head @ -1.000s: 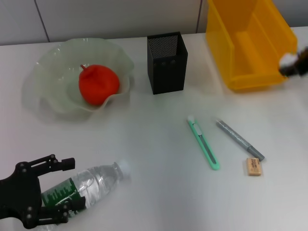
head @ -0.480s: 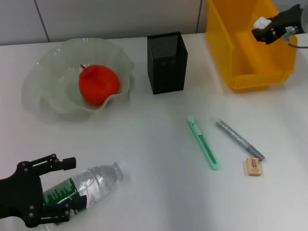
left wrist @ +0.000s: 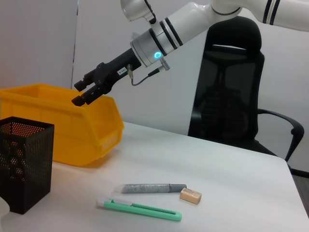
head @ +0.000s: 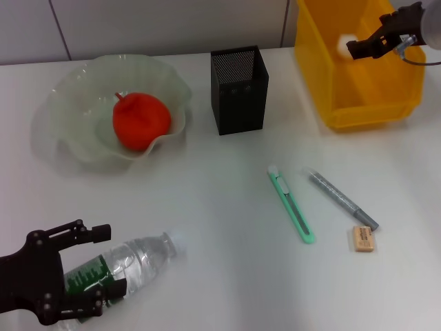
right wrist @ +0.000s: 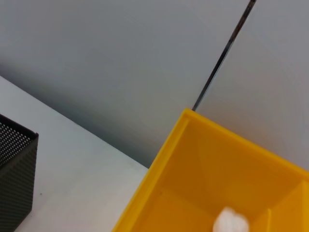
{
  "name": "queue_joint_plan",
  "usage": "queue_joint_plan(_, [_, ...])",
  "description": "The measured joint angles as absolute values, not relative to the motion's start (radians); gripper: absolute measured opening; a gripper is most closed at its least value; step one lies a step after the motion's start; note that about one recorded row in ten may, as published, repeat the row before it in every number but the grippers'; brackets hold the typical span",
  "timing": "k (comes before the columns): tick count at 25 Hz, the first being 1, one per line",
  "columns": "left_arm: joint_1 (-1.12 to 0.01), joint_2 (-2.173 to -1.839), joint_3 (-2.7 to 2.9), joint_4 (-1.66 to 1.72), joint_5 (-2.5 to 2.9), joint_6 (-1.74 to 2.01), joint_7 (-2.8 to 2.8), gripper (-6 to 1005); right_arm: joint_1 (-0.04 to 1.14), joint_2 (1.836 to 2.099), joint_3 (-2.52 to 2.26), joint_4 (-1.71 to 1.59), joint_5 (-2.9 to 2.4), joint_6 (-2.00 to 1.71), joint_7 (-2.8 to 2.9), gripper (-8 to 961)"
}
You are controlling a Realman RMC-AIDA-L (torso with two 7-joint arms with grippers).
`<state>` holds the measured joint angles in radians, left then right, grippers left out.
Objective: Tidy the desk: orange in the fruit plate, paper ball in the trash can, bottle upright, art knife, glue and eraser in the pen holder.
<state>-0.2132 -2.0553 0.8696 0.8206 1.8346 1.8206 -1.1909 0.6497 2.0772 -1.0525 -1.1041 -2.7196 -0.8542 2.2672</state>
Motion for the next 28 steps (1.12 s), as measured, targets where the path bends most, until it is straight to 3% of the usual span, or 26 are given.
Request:
queue_joint_plan(8, [-0.217,-2.056,0.869,0.821,1.835,1.82,-1.191,837,0.639,2.066,-1.04,-1.146,-2.65,-0.95,2.269,781])
queue_joint_plan(16, [-0.219,-2.051,0.868,0.824,1.835,1.819,-1.205,836,0.633,2.055,-0.917,-1.471,-2.637,-1.526,2.307,778])
queue_joint_plan(28, [-0.24,-2.048,0.862,0.83,1.835,1.808,-1.229,835,0.574,2.061,-0.874,-1.534,-2.599,-1.814,2.241,775])
